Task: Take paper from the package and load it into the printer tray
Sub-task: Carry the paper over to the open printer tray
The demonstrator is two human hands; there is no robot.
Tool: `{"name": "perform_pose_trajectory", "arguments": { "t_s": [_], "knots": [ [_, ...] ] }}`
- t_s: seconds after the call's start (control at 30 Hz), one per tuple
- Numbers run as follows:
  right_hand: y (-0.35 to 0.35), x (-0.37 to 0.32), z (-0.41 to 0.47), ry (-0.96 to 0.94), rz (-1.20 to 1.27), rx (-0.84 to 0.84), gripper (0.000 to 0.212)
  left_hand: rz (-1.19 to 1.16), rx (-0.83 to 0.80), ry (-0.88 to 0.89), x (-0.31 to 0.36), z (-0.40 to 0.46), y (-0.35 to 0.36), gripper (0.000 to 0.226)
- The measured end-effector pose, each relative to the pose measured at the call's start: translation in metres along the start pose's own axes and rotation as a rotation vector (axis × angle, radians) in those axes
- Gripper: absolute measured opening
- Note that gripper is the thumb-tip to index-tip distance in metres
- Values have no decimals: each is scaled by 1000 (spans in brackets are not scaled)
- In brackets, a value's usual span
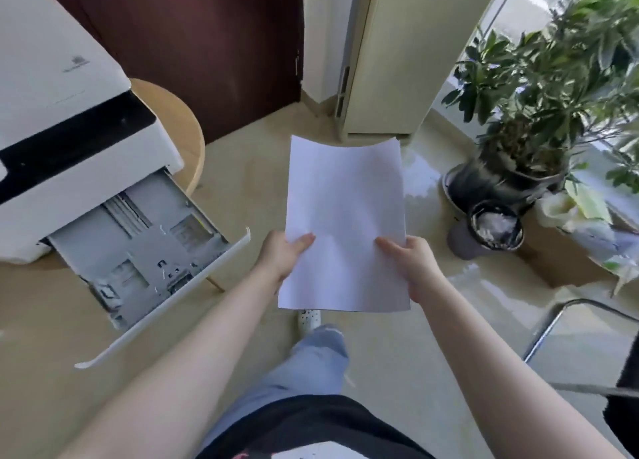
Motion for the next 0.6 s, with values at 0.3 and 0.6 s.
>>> {"name": "perform_pose_trajectory", "arguments": {
  "t_s": [0.3, 0.6],
  "knots": [
    [17, -96, 141, 27, -134, -101, 19, -67, 110, 13, 61, 111, -36, 12],
    [114, -119, 231, 122, -386, -470, 37, -256, 445, -136, 39, 106, -106, 70]
  ]
}}
Point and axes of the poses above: each hand's wrist, its own z-axis towards the middle knuckle, its own y-axis out of the palm, x = y × z, the point moved 8 cm from there along z, towards the middle knuckle, and after that the axes turned 10 degrees about -x, right-handed, at the moved point
